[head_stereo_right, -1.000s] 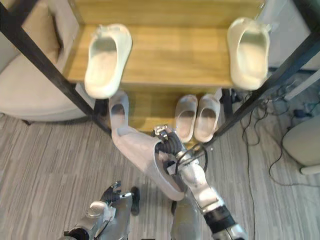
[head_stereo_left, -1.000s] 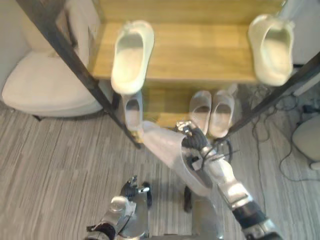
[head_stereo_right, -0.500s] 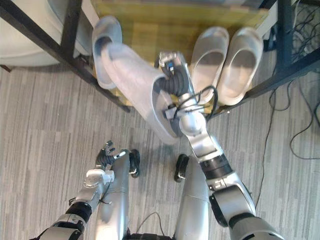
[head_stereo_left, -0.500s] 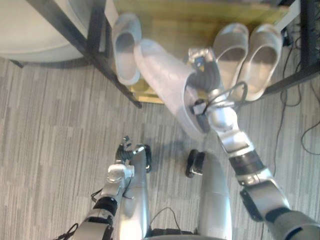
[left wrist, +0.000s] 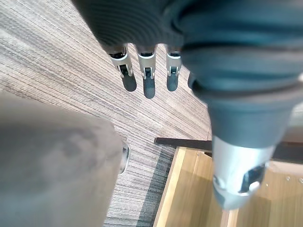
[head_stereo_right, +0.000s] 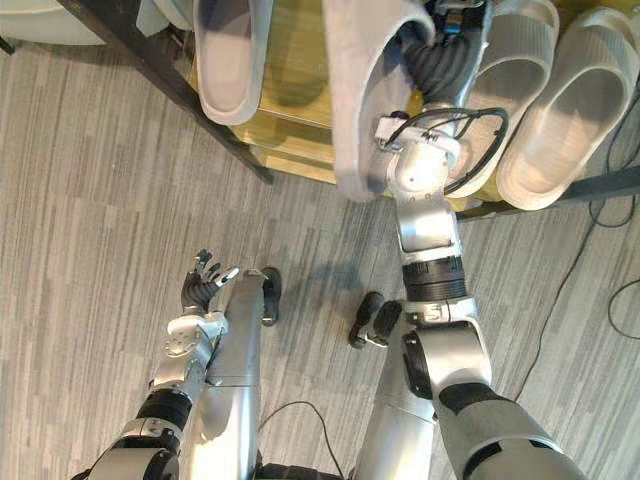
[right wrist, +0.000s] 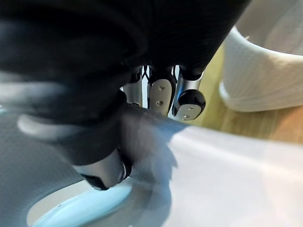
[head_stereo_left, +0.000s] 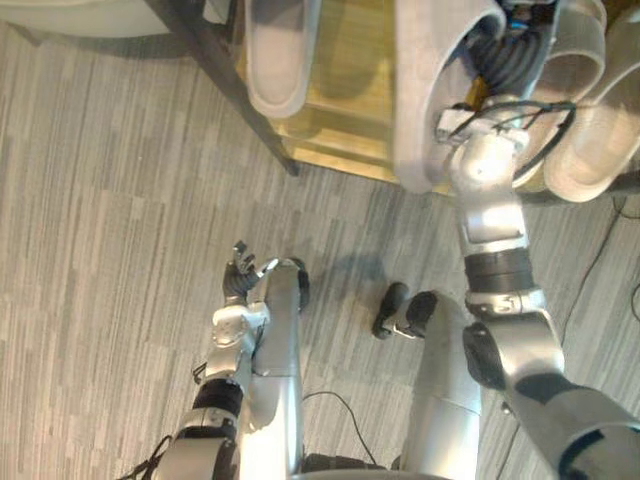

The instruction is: Organize the slippers on the shoe rack

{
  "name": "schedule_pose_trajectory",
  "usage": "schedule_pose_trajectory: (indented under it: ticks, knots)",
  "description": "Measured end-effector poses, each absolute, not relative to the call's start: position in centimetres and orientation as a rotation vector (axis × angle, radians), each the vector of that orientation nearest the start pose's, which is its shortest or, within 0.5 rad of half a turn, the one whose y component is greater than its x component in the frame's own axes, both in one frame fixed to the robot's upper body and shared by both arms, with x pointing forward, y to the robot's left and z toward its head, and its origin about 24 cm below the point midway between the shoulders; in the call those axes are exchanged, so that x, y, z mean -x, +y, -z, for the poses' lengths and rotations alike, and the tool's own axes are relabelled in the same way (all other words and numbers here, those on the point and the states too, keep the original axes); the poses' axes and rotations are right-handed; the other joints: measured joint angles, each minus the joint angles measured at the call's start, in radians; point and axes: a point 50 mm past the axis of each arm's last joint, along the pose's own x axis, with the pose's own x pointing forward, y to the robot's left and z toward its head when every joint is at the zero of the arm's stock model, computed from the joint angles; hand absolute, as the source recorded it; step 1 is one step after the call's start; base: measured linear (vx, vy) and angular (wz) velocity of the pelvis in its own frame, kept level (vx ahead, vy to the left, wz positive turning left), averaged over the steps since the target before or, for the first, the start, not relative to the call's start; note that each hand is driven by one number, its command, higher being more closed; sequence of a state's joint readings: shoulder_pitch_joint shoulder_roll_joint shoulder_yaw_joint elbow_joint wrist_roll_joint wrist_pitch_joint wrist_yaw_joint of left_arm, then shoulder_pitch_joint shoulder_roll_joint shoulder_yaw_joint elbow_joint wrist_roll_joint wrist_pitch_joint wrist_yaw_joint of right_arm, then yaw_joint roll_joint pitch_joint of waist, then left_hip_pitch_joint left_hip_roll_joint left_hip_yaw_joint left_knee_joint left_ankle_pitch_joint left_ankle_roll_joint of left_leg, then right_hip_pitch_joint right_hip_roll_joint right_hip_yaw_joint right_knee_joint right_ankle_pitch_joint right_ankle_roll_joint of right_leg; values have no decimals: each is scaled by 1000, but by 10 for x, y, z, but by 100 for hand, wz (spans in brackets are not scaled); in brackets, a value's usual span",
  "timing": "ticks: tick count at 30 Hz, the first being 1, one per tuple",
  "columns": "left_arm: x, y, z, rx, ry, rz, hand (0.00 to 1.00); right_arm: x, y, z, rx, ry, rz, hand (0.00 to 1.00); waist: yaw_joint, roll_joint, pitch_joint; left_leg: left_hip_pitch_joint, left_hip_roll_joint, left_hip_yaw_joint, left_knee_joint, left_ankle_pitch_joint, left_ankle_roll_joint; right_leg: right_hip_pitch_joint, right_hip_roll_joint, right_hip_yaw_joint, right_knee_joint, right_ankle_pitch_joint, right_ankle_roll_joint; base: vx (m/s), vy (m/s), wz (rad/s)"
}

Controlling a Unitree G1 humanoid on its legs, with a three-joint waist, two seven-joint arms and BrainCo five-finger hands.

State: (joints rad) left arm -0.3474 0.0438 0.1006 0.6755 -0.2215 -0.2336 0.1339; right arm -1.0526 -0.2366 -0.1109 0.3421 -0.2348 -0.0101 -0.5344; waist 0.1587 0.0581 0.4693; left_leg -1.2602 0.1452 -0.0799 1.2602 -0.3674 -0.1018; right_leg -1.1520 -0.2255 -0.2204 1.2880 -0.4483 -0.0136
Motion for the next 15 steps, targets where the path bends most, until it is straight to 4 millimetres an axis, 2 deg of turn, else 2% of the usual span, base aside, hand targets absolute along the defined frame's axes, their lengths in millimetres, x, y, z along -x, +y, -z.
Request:
schedule_pose_trajectory:
  ticks: [9,10,15]
  knots:
    - [-308,164,-2,216,118,-225,0,-381,-173,-312,146,-655,578,100,15,-14,-29,-34,-16,-40,-43,31,-26,-18,-5,-43,-18,-3,-8,26,-24,10]
    - [-308,164,-2,216,119,-224,0,-383,-173,-313,146,-646,578,0,18,-16,-30,-34,-18,-41,-50,36,-28,-18,-7,-46,-19,-5,-13,19,-32,13]
    - [-310,161,-1,220,129,-219,0,-388,-169,-319,111,-623,561,0,27,-16,-35,-36,-23,-53,-69,51,-42,-18,-10,-63,-21,-8,-24,17,-30,8]
